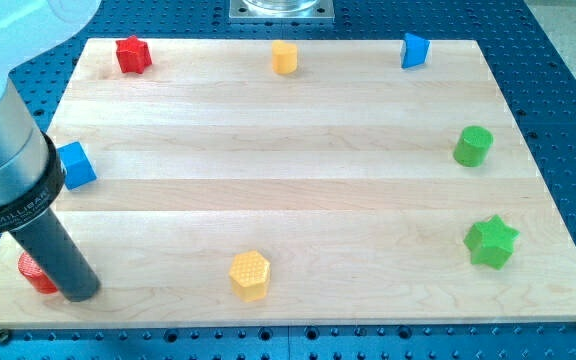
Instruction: Keep heart and triangle at the center of the board
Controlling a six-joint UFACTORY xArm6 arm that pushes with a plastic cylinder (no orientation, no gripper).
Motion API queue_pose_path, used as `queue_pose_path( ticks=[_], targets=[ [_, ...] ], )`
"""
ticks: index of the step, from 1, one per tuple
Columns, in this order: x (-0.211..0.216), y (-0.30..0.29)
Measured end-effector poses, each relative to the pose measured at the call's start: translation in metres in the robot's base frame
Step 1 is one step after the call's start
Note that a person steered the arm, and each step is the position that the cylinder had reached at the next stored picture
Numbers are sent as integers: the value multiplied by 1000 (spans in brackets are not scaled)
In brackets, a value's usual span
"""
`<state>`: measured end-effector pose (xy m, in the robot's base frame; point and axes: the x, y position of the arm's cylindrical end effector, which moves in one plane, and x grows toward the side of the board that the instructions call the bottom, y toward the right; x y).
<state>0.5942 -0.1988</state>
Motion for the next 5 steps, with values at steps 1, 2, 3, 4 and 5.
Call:
queue_pose_path(
  ticks=[1, 2, 3, 4, 5],
  targets=[
    [3, 0],
    [4, 2],
    [-41, 1],
    [-80, 9],
    [-111, 35]
  ],
)
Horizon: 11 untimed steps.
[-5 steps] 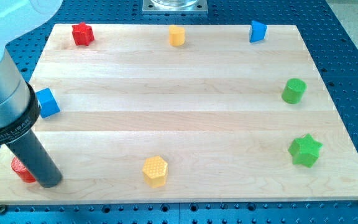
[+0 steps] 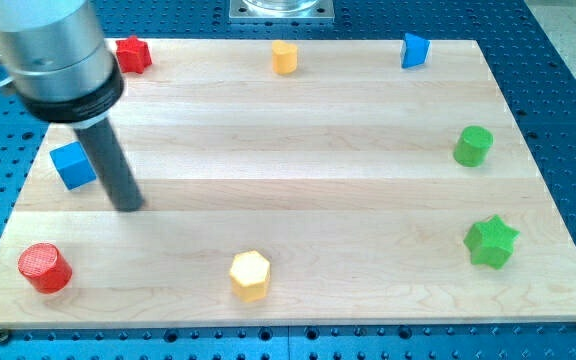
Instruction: Keep heart and triangle at the center of the board
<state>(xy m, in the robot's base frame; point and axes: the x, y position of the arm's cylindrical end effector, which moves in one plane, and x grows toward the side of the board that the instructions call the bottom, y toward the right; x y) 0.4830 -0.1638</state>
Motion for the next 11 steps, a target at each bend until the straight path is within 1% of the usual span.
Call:
queue_pose_path(
  ticks=[1, 2, 3, 4, 5, 6, 7, 8, 9, 10, 11],
  targets=[
    [1, 23],
    [-43, 78],
    [-82, 110],
    [-133, 141],
    [-147, 178],
    [-200, 228],
    [-263, 229],
    [-277, 218],
    [-249, 182],
    [-277, 178],
    [-243, 134]
  ],
)
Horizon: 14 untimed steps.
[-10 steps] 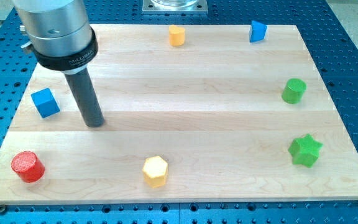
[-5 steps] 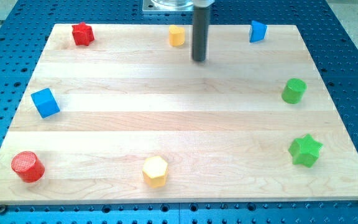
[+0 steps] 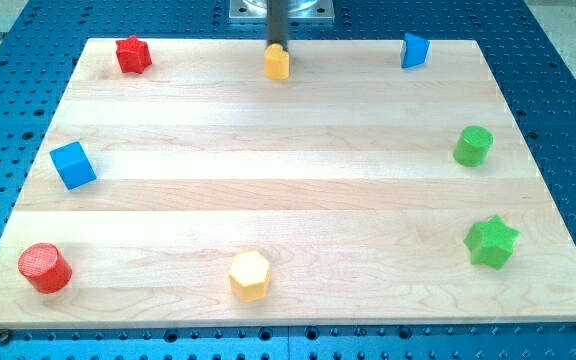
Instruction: Keep heart and triangle at the center of the board
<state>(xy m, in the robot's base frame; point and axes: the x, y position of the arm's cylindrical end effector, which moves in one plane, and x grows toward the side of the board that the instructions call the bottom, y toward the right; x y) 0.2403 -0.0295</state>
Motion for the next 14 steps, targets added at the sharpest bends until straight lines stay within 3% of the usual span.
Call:
queue_pose_path(
  ticks=[1, 4, 5, 7, 8, 9, 10, 11, 12, 13, 14],
  targets=[
    [96, 32],
    [152, 32],
    [141, 26],
    [83, 198],
    [25, 279],
    [-24, 280],
    [-33, 225],
    [44, 156],
    [81, 142],
    [90, 182],
    [116, 142]
  ],
)
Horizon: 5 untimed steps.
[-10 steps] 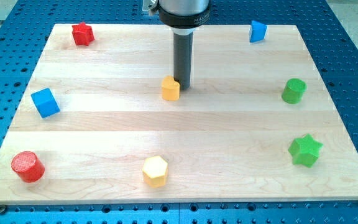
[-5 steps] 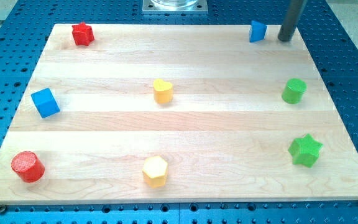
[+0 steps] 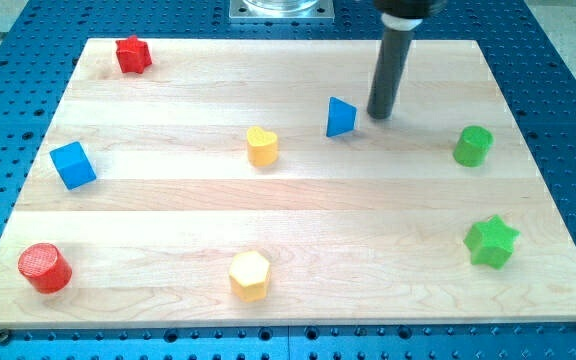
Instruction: Keep heart and triangle at the center of the board
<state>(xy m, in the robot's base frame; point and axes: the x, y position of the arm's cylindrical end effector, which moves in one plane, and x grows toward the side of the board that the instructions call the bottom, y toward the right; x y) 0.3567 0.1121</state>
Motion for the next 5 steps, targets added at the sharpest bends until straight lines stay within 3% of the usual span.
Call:
queue_pose_path(
  ticks=[2, 3, 4, 5],
  targets=[
    [26, -39],
    [14, -13],
    [-21, -38],
    [2, -72]
  ],
)
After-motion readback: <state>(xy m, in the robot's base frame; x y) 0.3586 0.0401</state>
